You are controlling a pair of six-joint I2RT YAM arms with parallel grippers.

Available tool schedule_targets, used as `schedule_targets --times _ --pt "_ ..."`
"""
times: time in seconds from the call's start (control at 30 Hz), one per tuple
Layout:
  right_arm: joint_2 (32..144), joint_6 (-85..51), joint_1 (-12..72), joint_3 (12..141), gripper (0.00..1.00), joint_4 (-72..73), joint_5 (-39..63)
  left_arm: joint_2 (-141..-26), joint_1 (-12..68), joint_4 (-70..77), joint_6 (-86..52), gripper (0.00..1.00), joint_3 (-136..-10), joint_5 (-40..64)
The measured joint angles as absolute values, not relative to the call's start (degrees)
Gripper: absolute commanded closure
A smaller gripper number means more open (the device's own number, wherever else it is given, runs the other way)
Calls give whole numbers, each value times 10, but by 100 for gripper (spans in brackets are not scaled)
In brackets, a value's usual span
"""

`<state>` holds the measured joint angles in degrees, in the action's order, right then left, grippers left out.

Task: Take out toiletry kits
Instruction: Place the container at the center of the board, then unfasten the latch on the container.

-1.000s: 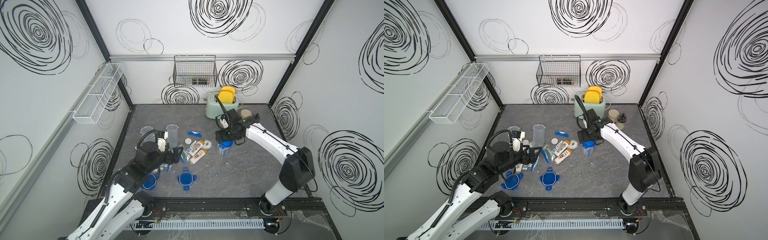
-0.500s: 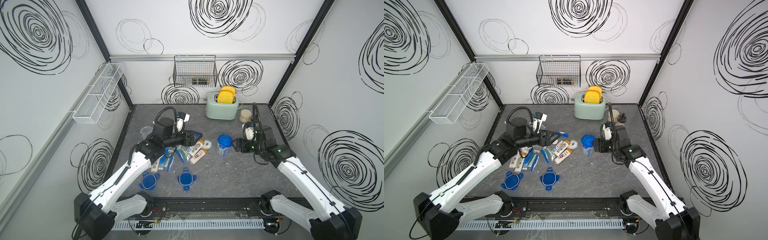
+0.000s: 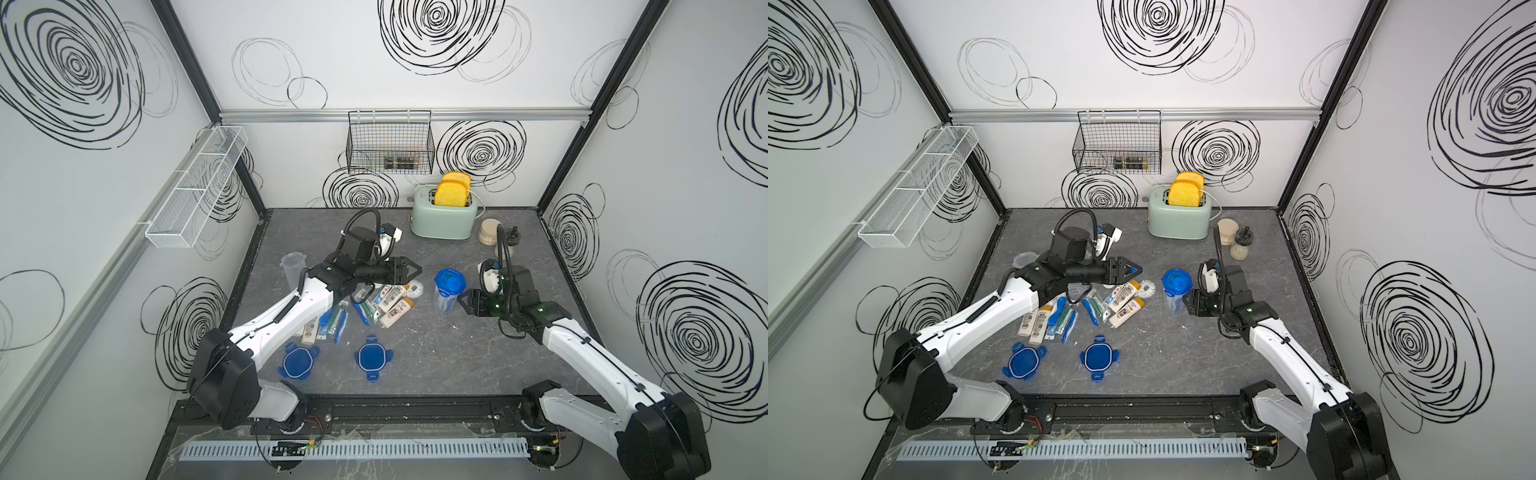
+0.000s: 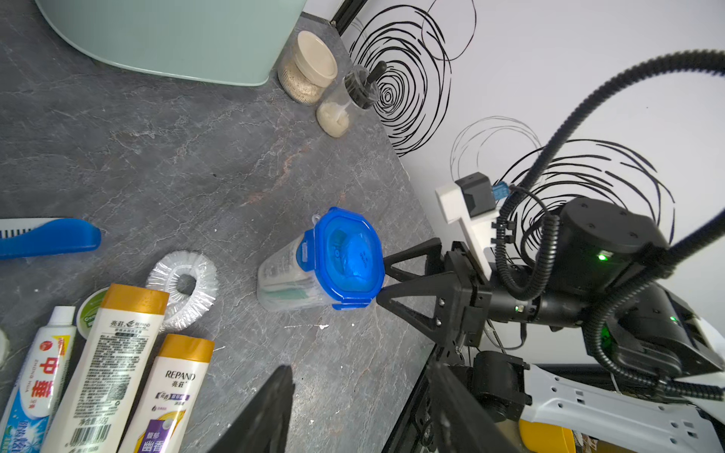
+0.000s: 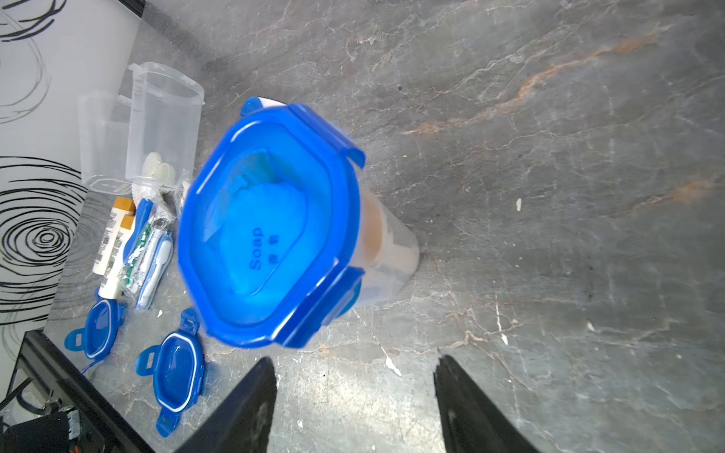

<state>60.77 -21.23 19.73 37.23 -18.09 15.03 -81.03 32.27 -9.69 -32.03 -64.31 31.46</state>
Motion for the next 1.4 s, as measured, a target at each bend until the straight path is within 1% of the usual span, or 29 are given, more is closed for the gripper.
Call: schedule_targets --times 0.4,0.63,0.77,1.03,1.4 --pt "616 -213 159 375 34 -168 140 -810 333 -95 -320 40 -643 310" --pt "614 -214 140 375 29 -168 162 -811 357 -96 -319 40 -646 308" --pt "591 -216 139 375 28 -176 179 -820 370 -91 -320 41 -661 312" --pt "505 -221 138 343 27 -173 227 -855 382 -45 -347 47 -667 351" --pt "445 -249 138 272 28 -143 289 -950 390 31 -395 58 -688 425"
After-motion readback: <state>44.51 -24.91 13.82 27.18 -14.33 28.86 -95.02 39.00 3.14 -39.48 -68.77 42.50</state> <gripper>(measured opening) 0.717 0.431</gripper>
